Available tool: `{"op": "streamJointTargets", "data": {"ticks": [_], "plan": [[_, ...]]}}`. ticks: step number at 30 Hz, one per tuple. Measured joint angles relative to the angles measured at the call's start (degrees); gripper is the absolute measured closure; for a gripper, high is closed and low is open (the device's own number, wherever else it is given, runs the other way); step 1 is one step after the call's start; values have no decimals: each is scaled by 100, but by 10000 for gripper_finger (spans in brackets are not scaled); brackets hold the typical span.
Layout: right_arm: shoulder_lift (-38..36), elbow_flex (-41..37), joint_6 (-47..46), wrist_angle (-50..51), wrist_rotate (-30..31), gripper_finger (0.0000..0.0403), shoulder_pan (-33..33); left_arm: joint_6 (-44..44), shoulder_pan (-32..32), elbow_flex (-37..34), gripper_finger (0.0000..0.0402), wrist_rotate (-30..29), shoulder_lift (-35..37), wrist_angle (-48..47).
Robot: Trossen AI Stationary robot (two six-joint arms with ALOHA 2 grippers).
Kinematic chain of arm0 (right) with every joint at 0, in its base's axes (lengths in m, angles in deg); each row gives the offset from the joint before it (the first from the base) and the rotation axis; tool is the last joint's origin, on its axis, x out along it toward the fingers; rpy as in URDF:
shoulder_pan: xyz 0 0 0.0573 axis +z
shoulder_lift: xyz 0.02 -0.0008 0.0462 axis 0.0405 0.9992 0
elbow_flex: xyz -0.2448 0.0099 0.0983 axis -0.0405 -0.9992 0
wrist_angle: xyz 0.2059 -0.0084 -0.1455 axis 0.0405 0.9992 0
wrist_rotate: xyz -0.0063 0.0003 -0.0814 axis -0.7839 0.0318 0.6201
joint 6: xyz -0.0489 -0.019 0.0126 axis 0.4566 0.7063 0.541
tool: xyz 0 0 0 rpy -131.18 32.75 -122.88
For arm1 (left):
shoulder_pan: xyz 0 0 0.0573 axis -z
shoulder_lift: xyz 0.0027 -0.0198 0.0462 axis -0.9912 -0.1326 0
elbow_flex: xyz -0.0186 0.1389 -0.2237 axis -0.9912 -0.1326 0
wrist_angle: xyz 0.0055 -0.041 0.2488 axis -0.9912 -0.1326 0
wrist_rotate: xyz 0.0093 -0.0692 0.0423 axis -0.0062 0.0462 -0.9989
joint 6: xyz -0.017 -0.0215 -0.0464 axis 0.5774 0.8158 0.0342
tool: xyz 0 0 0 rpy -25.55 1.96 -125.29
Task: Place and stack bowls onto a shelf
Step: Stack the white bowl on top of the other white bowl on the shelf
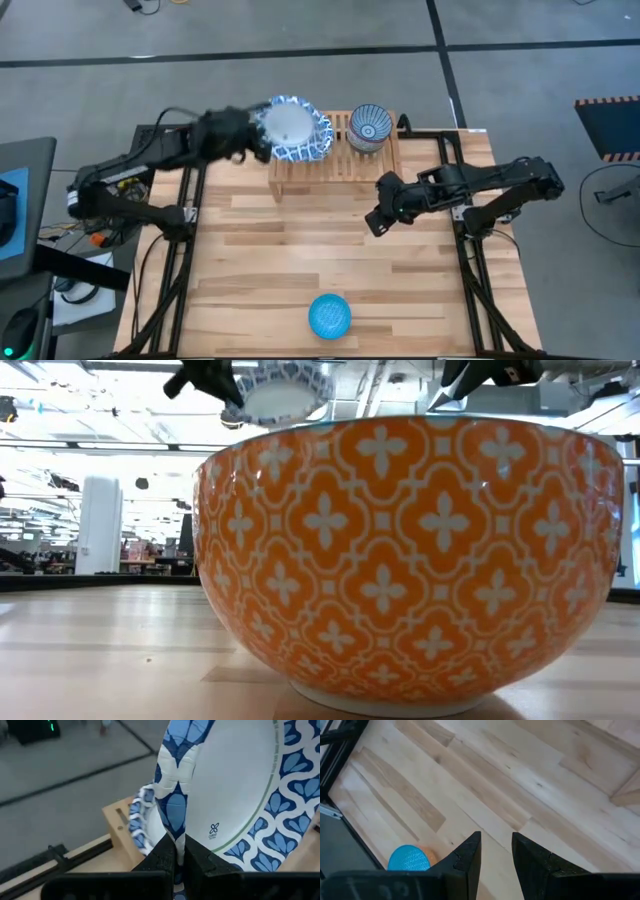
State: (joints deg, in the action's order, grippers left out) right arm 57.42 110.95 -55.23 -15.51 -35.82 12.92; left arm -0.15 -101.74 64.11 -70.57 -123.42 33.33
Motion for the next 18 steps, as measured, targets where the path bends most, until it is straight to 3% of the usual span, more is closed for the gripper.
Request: {"op": "streamJointTargets", "data": {"ticks": [5,10,14,18], "plan": [[17,0,107,0,-129,269,-27,1,-1151,491,401,1442,-746,-216],[-47,-2,155,45,-150,269,-10,-47,-1671,1259,400,2597,-1570,-743],[-100,-2,162,66,-151,269,-10,-359,-1796,1925,383,2702,-2154,-1324],[-109,-2,163,101,-149,269,-10,-528,-1829,2465,341,2693,-2562,-1760]]}}
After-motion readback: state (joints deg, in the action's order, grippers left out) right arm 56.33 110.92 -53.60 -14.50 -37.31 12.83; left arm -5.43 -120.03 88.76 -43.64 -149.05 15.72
